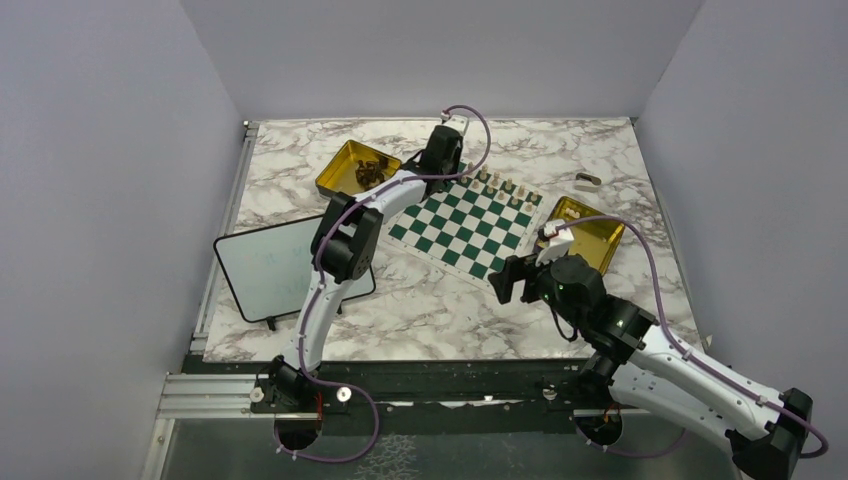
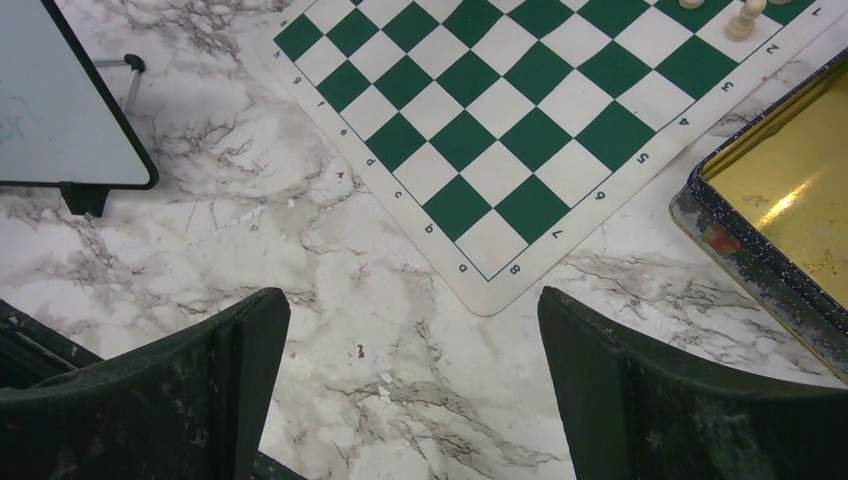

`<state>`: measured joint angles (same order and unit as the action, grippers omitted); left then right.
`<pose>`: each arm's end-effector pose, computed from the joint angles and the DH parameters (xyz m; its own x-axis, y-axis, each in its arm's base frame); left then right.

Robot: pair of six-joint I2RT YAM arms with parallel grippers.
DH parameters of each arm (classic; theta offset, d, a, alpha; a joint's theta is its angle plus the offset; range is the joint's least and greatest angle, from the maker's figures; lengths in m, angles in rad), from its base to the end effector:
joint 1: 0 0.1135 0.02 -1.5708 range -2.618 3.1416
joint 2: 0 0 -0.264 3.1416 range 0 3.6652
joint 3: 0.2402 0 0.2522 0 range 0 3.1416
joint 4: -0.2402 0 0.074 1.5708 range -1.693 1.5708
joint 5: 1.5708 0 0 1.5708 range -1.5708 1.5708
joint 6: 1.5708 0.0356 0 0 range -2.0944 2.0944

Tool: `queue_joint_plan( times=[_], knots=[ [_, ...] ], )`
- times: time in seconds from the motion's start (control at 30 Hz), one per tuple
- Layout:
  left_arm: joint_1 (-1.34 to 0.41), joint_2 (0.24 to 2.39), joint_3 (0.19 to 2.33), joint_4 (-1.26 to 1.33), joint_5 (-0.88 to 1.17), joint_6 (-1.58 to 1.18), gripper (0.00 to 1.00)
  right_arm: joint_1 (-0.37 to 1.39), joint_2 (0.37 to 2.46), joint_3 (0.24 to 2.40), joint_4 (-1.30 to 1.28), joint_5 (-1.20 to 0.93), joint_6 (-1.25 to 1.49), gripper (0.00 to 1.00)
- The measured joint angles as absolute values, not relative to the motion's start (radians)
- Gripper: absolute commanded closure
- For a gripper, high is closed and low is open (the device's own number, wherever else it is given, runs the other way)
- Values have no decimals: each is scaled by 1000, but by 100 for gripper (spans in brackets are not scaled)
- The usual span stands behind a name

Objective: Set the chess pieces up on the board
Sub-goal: Place the chess piece on the chessboard.

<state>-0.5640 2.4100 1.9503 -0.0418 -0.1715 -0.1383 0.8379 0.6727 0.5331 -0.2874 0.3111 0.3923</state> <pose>0.4750 -0.2933 0.1825 -0.4576 0.1287 -0.8798 0.3404 0.9394 -0.0396 0.1169 0.1136 0.2586 -0.4553 0.0383 -0.8895 -0.3756 0.8976 0.2309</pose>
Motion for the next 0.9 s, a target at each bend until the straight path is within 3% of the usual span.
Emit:
queue_joint_plan(
  times=[0.67,0.77,0.9],
  knots=[
    [-565,2456,1963,-25,-155,-170,97,838,703,535,-289,327,381,0],
    [-565,2457,1964,-25,-154,-173,94,838,703,535,-289,327,380,0],
    [-565,2464,1971,-23,-154,-175,82,838,704,535,-289,327,380,0]
  ],
)
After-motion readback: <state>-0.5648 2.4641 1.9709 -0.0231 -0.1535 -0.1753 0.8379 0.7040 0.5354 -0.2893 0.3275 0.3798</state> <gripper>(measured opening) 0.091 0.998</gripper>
